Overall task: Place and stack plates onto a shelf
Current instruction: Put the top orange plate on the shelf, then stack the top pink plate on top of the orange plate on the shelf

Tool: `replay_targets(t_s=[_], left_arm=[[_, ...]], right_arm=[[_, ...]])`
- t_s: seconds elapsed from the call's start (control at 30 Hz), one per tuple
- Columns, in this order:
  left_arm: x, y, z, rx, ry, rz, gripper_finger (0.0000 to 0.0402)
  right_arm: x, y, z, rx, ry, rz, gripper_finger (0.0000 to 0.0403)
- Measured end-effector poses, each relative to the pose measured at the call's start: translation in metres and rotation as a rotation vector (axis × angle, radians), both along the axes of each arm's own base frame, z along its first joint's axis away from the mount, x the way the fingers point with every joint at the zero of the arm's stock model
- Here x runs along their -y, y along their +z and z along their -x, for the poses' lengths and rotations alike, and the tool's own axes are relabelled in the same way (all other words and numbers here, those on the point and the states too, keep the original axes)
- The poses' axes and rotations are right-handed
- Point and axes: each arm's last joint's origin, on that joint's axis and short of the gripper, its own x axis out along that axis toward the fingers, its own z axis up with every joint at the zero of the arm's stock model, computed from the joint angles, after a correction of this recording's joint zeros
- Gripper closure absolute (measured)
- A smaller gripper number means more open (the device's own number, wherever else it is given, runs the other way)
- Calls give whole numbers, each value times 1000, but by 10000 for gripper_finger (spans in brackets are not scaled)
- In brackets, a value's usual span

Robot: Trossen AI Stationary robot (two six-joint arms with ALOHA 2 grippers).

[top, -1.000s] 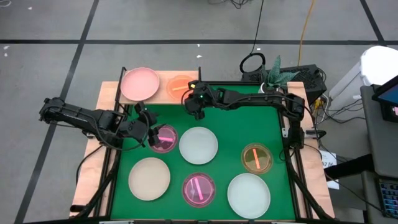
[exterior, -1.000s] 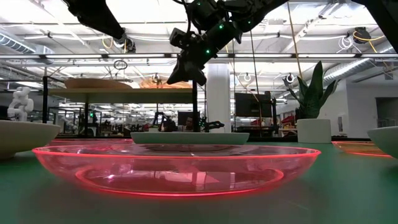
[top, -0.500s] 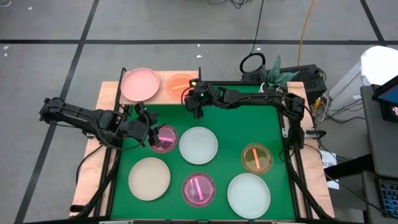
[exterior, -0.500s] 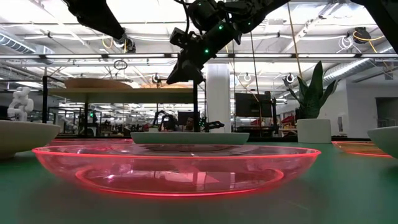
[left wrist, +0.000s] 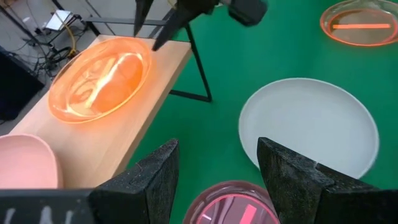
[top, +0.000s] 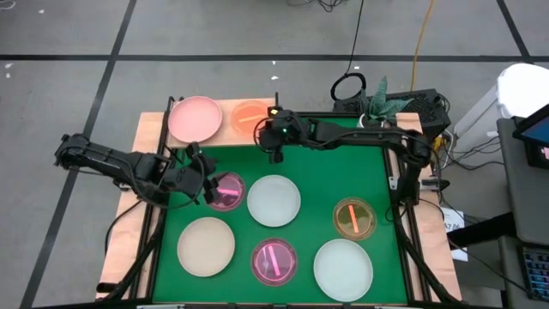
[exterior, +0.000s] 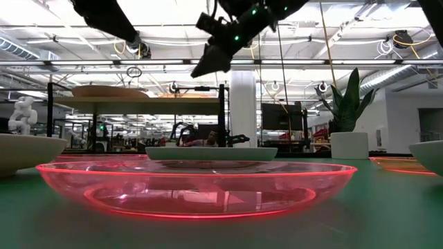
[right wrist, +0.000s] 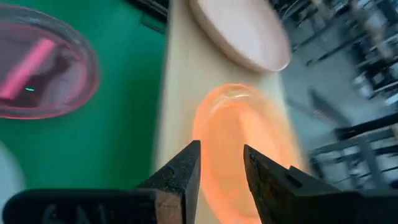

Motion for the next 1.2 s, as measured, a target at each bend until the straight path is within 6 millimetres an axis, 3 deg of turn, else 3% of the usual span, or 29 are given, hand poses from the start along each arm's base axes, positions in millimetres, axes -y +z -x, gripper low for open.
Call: replay_targets(t_s=[0.27,0.5,0.77,0.93,1.2], left_arm=[[5,-1,0,-7,-31,-8,181],[8,-10,-10,-60,-32,-24,181],[19,-37,-37,-168,-63,11,181],[34,-63,-51,-276,-93,36,181],[42,-88,-63,-385,-114,-8,181]], right_arm=[[-40,2,46,-25,10,-195,296],[-78,-7,115,129,80,-218,296],[-92,-32,189,309,71,-220,296],[-99,-47,210,315,110,-210,302],[-102,-52,214,301,119,-229,320]])
